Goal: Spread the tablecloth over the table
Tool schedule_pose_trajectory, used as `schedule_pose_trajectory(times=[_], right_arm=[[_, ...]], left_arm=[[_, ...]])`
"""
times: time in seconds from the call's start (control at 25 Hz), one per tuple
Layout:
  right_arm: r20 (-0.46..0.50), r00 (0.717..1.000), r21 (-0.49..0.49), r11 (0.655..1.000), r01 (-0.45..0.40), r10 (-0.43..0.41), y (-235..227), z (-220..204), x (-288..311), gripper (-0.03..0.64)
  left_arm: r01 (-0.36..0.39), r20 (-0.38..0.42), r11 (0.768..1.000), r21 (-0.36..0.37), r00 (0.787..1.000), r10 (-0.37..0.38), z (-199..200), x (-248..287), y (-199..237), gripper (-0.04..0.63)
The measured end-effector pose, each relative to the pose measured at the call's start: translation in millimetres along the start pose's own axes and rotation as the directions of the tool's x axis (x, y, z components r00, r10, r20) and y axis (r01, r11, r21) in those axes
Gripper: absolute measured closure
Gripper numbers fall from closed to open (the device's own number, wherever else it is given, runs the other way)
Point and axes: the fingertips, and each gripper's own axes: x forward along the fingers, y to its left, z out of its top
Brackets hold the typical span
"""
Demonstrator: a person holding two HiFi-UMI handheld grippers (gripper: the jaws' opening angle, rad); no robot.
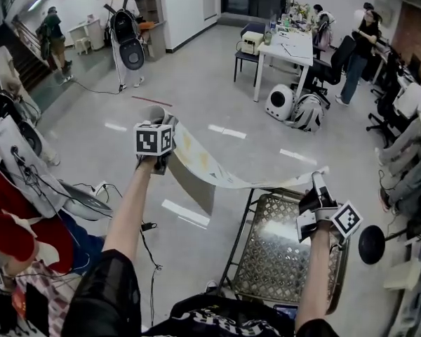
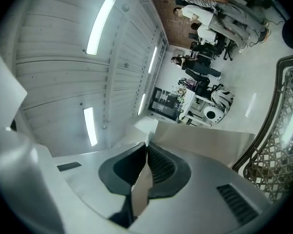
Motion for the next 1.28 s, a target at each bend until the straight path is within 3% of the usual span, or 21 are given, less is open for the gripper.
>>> schedule_pose_trajectory(times=[0.28,0.56,0.68,0.88,1.08,1.28], right_arm=[[0.048,0.996,-0.081,0.994,0.080,-0.076,17.9,25.9,-13.8,0.594],[0.179,0.981,-0.065,0.994,0.087,-0.074,30.0,47.0,-57.4,0.597],[0.202,0.976,-0.079,0.991,0.104,-0.087,18.7,81.3,-110.7,0.598],[0.190,0.980,-0.099,0.992,0.083,-0.063,4.6,166.8,-236.2,0.598],[0.158,0.983,-0.109,0.988,0.107,-0.089,-18.1,198.4,-318.3,0.600],[0.178,0.980,-0.087,0.990,0.109,-0.092,-42.2,216.0,-388.5,0.600]], left_arm=[[0.089,0.031,0.990,-0.111,0.996,-0.086,-5.2,-13.0,-20.9,0.575],[0.201,0.060,0.958,-0.204,0.979,-0.192,-19.0,-41.3,-51.1,0.575],[0.217,0.068,0.951,-0.218,0.976,-0.207,-26.9,-64.7,-103.8,0.575],[0.211,0.085,0.957,-0.200,0.977,-0.197,-35.6,-130.3,-246.8,0.575],[0.192,0.132,0.950,-0.244,0.978,-0.163,-57.2,-186.0,-324.2,0.575],[0.194,0.100,0.956,-0.221,0.979,-0.175,-91.9,-242.2,-388.5,0.575]])
